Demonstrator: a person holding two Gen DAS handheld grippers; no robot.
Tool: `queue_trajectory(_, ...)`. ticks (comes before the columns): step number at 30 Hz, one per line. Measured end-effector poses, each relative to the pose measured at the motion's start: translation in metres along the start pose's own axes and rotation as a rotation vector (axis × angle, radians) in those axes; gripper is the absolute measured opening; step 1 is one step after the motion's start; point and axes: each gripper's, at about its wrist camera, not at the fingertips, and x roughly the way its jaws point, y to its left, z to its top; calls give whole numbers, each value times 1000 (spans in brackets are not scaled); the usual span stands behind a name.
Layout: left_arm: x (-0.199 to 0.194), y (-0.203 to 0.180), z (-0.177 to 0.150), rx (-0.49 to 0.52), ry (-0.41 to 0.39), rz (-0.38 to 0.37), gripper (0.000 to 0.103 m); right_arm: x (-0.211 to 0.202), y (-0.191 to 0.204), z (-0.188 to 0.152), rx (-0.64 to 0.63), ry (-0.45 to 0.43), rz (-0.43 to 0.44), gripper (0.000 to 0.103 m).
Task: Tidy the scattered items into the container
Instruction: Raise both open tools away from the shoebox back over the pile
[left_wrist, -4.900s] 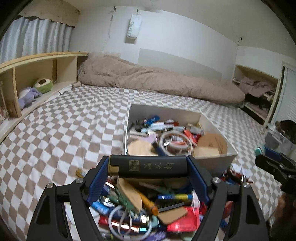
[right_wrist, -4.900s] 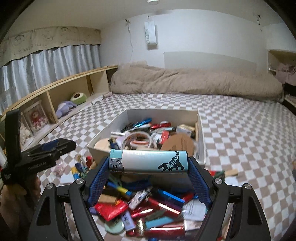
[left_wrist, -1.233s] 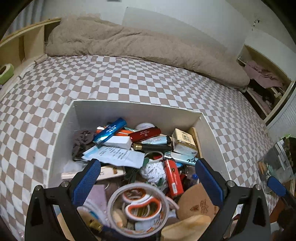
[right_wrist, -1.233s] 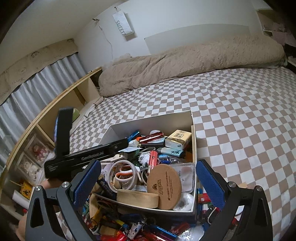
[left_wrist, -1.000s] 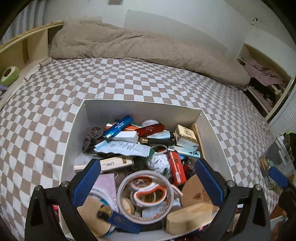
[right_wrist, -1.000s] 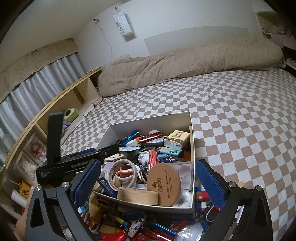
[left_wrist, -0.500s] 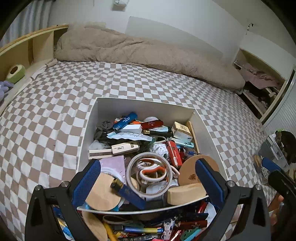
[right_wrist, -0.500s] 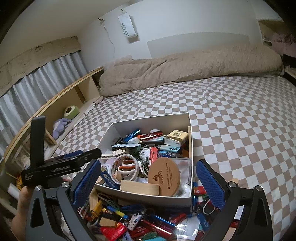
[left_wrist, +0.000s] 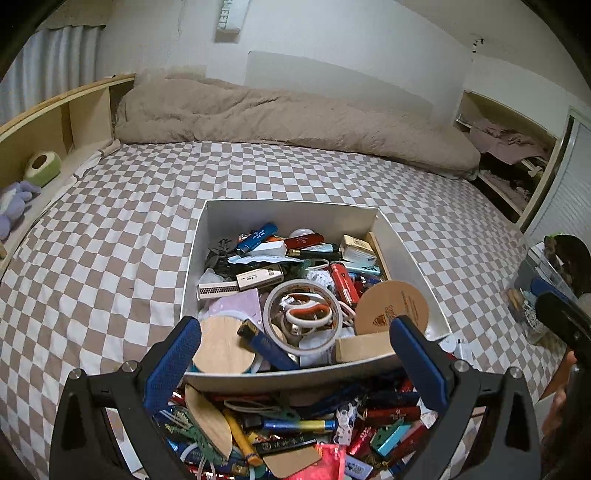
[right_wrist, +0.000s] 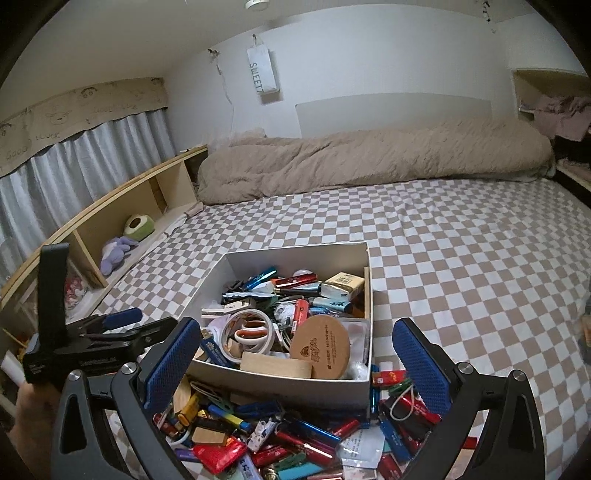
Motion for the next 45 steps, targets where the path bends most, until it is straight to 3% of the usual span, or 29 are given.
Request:
queue_trajectory(33, -74, -9, -29, 37, -78, 4, 103, -55, 22, -17, -48, -55, -46, 103)
queue_trajectory(45, -109, 1, -30, 64, -164, 24, 103, -82, 17, -17, -61, -101, -56, 103)
